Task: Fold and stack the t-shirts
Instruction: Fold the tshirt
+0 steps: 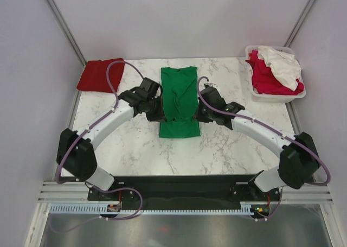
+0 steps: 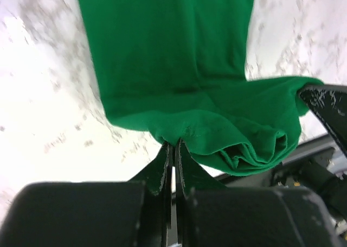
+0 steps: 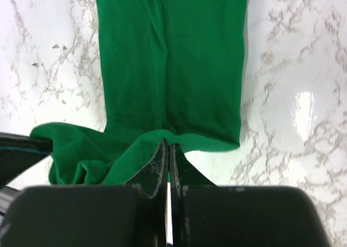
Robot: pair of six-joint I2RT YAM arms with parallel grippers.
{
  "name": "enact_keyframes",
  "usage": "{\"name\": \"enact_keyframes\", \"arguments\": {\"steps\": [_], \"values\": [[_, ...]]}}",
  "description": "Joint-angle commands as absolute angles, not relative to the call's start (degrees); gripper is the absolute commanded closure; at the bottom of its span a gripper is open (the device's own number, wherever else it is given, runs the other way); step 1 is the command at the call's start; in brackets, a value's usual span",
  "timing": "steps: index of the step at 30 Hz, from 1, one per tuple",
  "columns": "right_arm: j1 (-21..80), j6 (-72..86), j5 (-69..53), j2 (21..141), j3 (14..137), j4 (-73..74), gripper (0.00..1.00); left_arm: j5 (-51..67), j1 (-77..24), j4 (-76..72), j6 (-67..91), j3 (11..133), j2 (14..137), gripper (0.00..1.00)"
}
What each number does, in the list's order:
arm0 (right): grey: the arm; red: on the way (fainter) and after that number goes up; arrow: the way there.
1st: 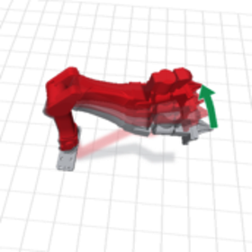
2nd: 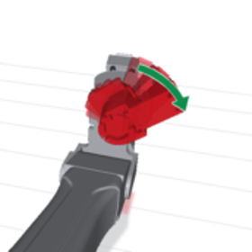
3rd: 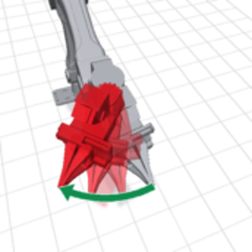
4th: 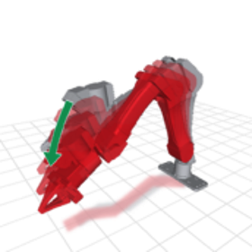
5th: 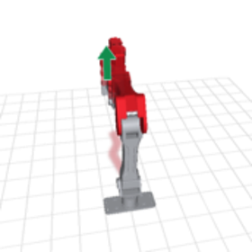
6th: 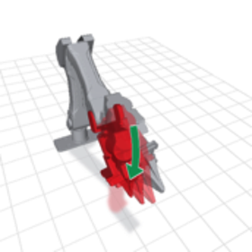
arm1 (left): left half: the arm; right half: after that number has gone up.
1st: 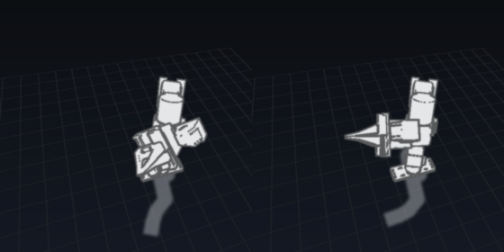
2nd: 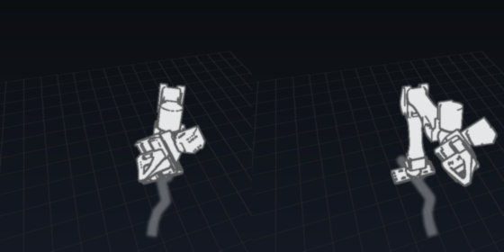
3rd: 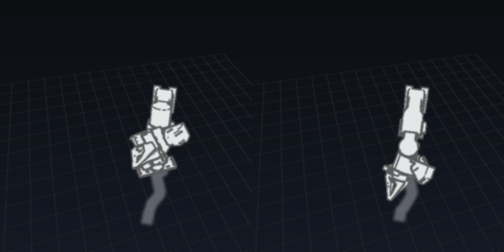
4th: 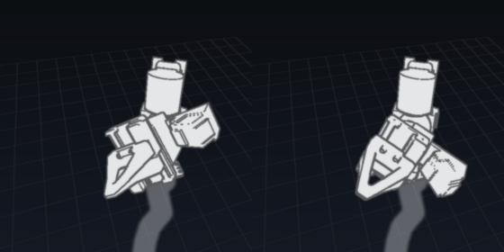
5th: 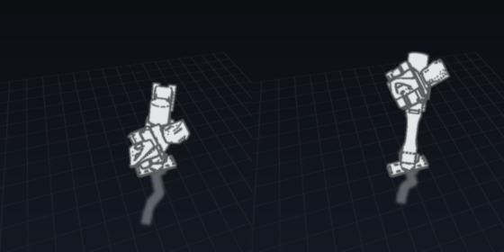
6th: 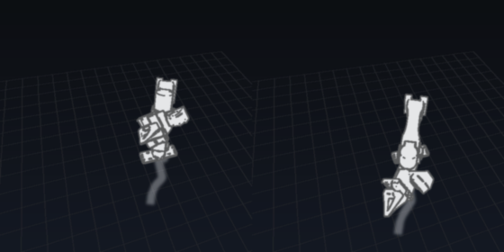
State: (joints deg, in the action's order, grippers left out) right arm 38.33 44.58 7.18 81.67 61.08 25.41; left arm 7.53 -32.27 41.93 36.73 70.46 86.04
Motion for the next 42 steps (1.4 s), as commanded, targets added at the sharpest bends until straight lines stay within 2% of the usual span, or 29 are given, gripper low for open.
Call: {"name": "enact_keyframes", "arguments": {"steps": [1,5,12,24,26,27,28,29,30,31,34,39,41,42], "values": [[35.7,38.8,5.5,87.9,67.0,25.7,1.00,6.0,-29.7,43.9,29.3,77.2,91.2,0.98],[33.1,37.0,4.4,96.0,72.4,25.5,1.00,5.8,-26.3,45.0,25.6,86.2,100.4,0.98],[28.9,35.9,2.6,103.5,79.5,25.4,1.00,5.5,-23.0,49.5,21.5,99.2,113.7,0.98],[25.1,34.4,-1.8,116.1,89.0,25.6,1.00,5.3,-21.4,54.5,19.9,115.0,127.8,0.98],[24.4,34.2,-2.1,118.7,91.4,26.0,0.81,5.0,-21.0,55.4,19.9,118.3,130.9,0.95],[23.7,34.0,-2.2,119.5,92.5,26.1,0.56,5.1,-20.8,55.9,19.7,119.3,131.9,0.90],[23.1,33.9,-2.6,121.2,94.7,27.0,0.47,5.2,-20.4,56.3,19.3,122.0,132.9,0.68],[22.6,33.9,-2.5,122.0,96.1,27.9,0.42,5.4,-20.1,56.9,19.1,123.5,134.6,0.50],[21.5,33.9,-2.4,122.5,97.5,28.9,0.37,5.7,-19.8,57.5,18.9,125.1,135.3,0.39],[21.1,33.8,-2.3,122.8,99.5,29.4,0.35,5.7,-19.1,59.5,18.9,128.2,135.7,0.27],[20.0,32.0,-0.7,120.9,101.3,31.2,0.27,2.6,-18.6,60.6,18.6,128.9,132.5,0.14],[20.0,29.7,1.2,112.4,95.9,31.7,0.20,-1.3,-18.6,59.5,20.3,119.2,119.7,0.14],[20.0,30.3,0.0,107.8,88.4,29.3,0.19,-0.3,-18.7,56.5,21.8,110.1,115.8,0.14],[20.0,30.7,-4.7,106.2,85.4,28.0,0.19,2.2,-18.7,54.9,22.4,106.4,113.8,0.14]]}}
